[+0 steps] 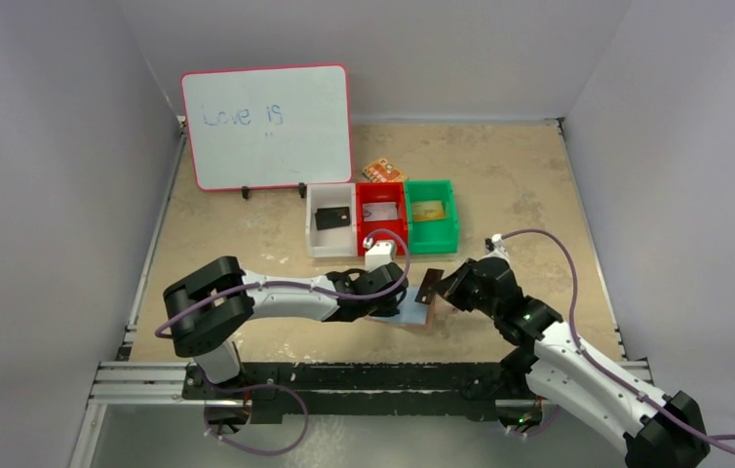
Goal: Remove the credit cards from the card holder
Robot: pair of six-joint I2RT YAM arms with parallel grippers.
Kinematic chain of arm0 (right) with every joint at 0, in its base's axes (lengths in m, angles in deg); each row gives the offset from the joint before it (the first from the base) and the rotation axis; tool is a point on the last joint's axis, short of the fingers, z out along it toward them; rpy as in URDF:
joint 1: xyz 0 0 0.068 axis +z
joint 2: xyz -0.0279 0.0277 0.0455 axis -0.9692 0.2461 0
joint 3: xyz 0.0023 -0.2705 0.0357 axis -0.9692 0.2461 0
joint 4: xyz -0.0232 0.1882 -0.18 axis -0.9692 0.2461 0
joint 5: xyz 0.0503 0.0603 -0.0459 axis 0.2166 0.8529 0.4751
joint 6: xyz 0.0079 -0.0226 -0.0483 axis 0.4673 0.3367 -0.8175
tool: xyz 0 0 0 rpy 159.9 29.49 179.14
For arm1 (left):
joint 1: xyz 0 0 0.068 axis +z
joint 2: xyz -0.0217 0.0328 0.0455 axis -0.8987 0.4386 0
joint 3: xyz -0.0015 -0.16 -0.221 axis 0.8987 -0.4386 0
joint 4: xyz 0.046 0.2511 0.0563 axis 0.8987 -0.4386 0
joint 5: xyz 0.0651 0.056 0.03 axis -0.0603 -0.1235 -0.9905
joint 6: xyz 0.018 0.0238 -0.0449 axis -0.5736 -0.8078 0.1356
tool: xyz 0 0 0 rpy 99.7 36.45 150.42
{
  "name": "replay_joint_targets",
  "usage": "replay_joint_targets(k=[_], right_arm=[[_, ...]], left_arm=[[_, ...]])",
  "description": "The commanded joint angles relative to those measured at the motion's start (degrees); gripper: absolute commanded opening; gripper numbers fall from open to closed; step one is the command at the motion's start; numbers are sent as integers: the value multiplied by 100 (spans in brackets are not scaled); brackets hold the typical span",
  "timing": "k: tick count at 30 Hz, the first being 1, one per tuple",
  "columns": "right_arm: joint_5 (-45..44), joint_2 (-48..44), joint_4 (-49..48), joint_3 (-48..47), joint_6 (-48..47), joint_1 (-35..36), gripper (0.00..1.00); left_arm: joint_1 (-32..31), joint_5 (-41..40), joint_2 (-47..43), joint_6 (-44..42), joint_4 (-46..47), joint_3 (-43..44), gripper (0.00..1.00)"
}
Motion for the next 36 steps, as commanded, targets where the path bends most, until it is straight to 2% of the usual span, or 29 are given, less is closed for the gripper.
replay_joint_targets(k=[1,6,14,20,23,29,31,36], right_arm=[[-532,-233,439,-388,-86,-21,0],[-625,-409,499,-507,-315,-21,0],[-295,-504,-121,-356,-888,-15,0],[249,-475,-801,-169,-1256,-16,0],[595,-438,-1248,-56,-1543,-18,0],[1112,-347,-2297,77,-2476,-18,0],[1288,-279,-2538,58,-2755,-19,0],[1617,-35,-3047,-149,-3551,3,0]], left_arm=[[-3,307,139,-178,83,194,14],[-2,-99,-66,-161,-205,240,19],[10,-1093,-723,-37,-780,146,30],[279,-1708,-1240,154,-1369,-26,44],[345,-2085,-1662,226,-1564,-196,55],[822,-2433,-2389,361,-2128,-572,62],[999,-2649,-2658,466,-2448,-660,70],[1414,-3083,-3597,363,-3287,-647,74]])
